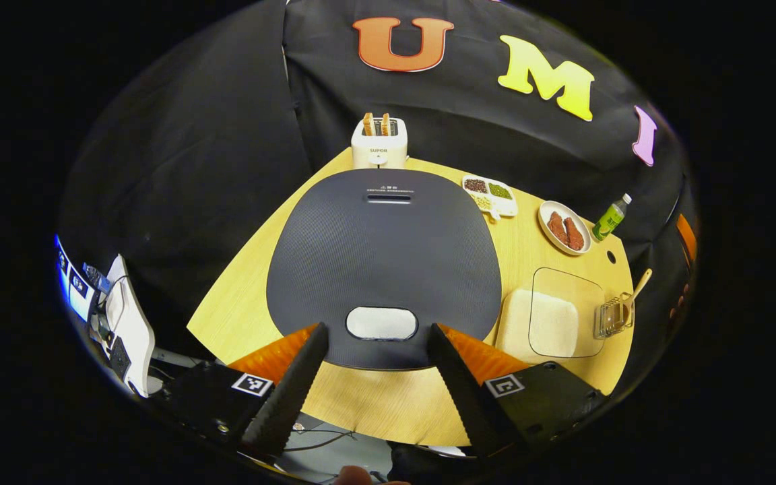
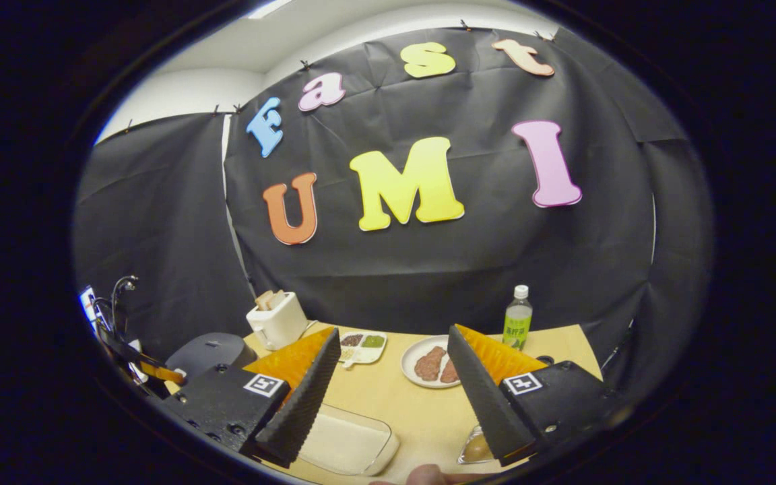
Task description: Close the left gripper, press the button to open the rice cooker; take a wooden spoon from the chopstick holder with the right hand, scoop a spoonful of rice and pour it into the rice cooker, then put the wooden spoon back into the chopstick holder.
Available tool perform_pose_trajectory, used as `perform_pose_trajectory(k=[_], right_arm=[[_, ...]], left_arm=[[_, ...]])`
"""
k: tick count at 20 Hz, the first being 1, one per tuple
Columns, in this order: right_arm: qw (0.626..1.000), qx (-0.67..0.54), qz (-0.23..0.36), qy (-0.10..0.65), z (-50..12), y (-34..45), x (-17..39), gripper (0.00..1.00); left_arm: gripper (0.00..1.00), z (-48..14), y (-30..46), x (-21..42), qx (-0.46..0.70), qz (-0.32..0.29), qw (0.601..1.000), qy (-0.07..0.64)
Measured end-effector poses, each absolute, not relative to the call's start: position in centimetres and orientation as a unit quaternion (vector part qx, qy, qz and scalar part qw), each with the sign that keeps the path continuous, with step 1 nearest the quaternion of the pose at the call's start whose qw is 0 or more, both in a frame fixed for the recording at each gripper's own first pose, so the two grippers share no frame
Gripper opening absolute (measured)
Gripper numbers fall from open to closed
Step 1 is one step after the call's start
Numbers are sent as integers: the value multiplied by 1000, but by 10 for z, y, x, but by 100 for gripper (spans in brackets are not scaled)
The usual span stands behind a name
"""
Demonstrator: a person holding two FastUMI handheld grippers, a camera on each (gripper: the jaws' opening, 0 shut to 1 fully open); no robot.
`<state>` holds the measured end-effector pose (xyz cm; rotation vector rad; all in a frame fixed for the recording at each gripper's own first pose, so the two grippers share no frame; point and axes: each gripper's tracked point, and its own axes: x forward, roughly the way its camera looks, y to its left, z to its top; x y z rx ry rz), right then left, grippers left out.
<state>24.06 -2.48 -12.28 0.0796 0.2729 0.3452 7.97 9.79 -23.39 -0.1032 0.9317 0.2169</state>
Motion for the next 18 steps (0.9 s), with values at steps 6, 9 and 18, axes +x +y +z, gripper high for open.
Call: perform_pose_trajectory(k=[6,9,18], right_arm=[[978,23,171,115,-97,-18,213,100],[982,15,163,89,-72,-15,179,100],[990,-18,133,30,-5,18,53,97]], left_arm=[[99,-232,99,84,-37,102,903,415],[96,-228,98,79,-25,99,919,381],[96,-99,51,22,-30,16,984,177]])
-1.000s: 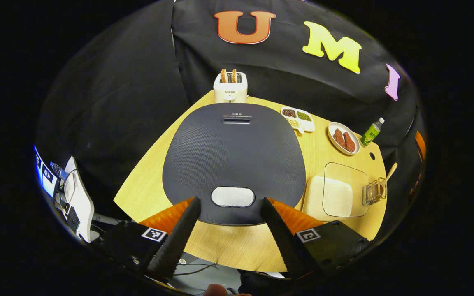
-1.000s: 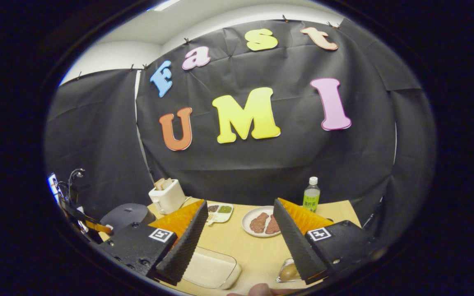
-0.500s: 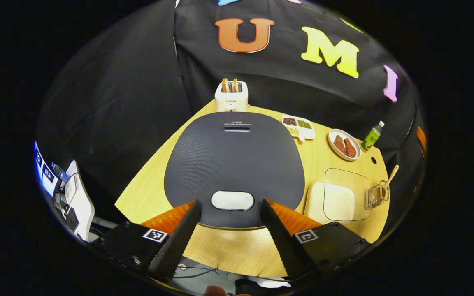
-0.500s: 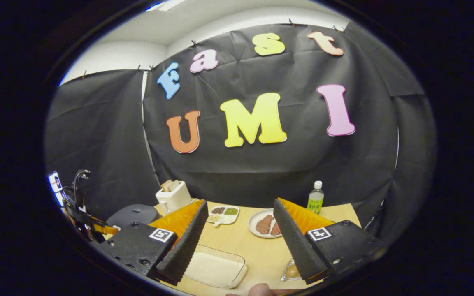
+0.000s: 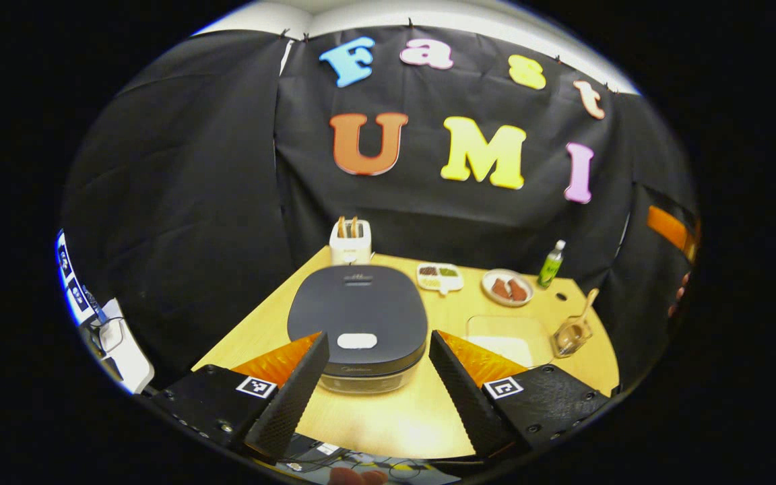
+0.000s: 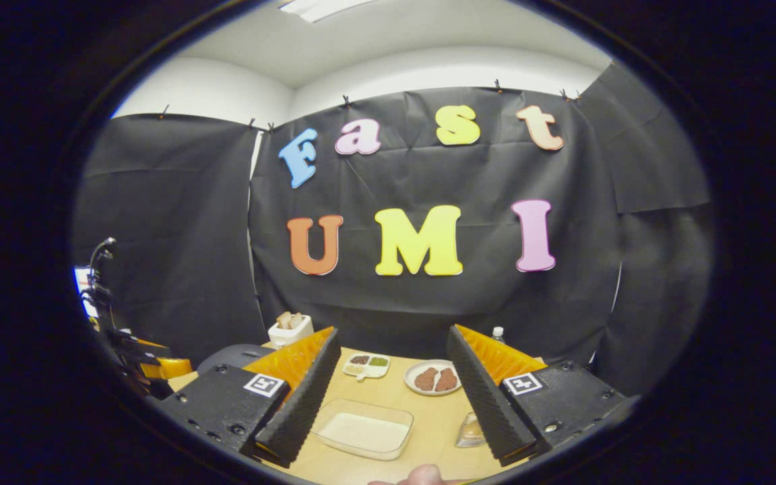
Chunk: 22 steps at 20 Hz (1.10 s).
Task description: Close the left gripper, press the button to open the rice cooker; take a wooden spoon from the chopstick holder with the right hand, scoop a spoonful of rice and pour it into the rice cooker, then put the wooden spoon back into the chopstick holder.
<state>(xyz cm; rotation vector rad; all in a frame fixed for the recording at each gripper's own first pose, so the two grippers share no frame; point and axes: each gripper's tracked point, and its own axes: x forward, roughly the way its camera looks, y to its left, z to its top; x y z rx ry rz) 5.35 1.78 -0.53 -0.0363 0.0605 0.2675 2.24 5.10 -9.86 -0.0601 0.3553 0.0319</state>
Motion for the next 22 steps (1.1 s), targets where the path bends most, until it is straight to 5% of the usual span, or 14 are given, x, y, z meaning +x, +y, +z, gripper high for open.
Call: perform_pose_trajectory(k=[9,22], right_arm=[[996,-28,83,7,-4,19,-76,100],[998,-29,54,15,-27,6,-136,97]], left_arm=[[94,-32,-6,-75,-39,-49,997,38],[95,-17,-50,-116,-33,-91,995,5]])
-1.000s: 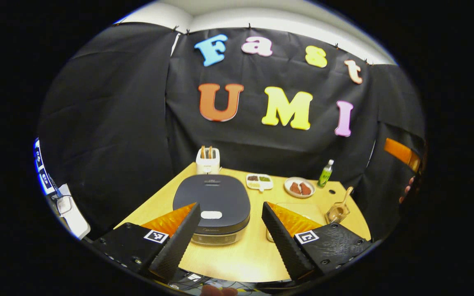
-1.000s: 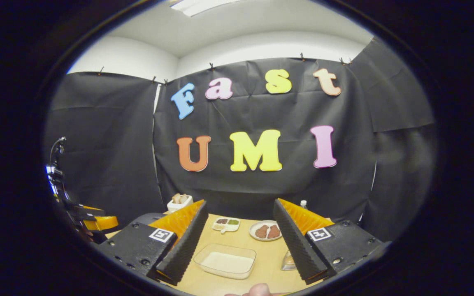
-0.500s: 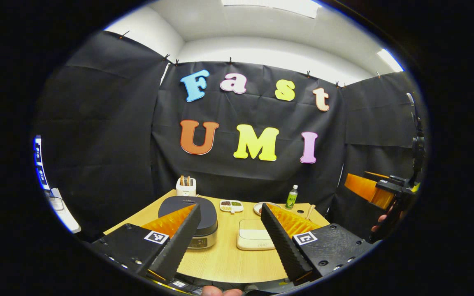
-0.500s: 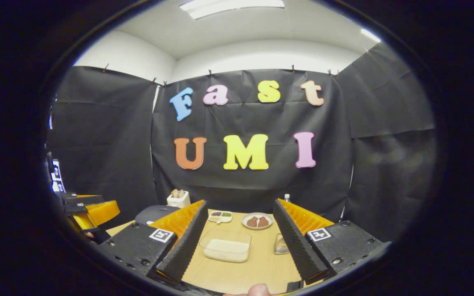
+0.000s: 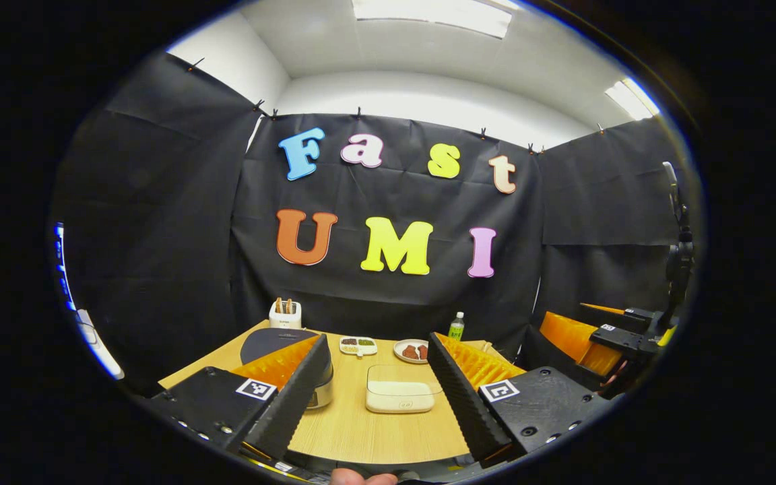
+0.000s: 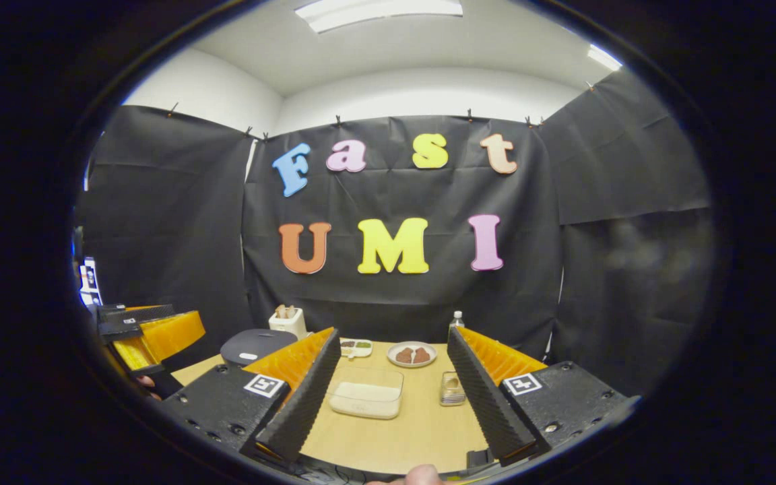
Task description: Close the left gripper, press the button to open the rice cooker; take a wooden spoon from the chopstick holder with the right hand, scoop a spoonful of rice and pour it into the rice cooker, then put the wooden spoon back into the chopstick holder.
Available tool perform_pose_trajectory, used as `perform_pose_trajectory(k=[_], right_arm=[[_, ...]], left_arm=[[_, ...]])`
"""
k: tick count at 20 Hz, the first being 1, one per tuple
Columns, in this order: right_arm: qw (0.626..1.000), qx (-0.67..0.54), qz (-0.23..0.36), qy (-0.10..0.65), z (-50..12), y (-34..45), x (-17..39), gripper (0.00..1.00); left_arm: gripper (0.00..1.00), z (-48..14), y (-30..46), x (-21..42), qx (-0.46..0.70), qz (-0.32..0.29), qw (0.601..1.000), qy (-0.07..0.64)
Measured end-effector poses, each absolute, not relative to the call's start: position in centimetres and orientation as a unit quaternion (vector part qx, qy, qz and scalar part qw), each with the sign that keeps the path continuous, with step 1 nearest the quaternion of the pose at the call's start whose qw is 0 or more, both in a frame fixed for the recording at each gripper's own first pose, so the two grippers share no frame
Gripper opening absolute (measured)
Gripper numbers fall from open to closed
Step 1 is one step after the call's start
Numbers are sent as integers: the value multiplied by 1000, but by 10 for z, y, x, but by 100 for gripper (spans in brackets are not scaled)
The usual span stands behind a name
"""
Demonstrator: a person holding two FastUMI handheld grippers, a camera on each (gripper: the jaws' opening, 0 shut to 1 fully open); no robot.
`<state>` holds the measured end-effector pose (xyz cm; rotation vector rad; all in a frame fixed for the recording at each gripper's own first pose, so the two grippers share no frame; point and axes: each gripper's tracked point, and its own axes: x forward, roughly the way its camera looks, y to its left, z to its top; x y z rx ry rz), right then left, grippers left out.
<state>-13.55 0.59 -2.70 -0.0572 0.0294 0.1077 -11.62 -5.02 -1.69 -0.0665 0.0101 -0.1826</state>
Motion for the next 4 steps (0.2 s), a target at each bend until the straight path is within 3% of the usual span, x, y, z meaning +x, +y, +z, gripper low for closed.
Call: perform_pose_trajectory(k=[4], right_arm=[[998,-19,57,18,-33,9,-138,100]], left_arm=[[95,-15,-54,-118,-28,-94,995,10]])
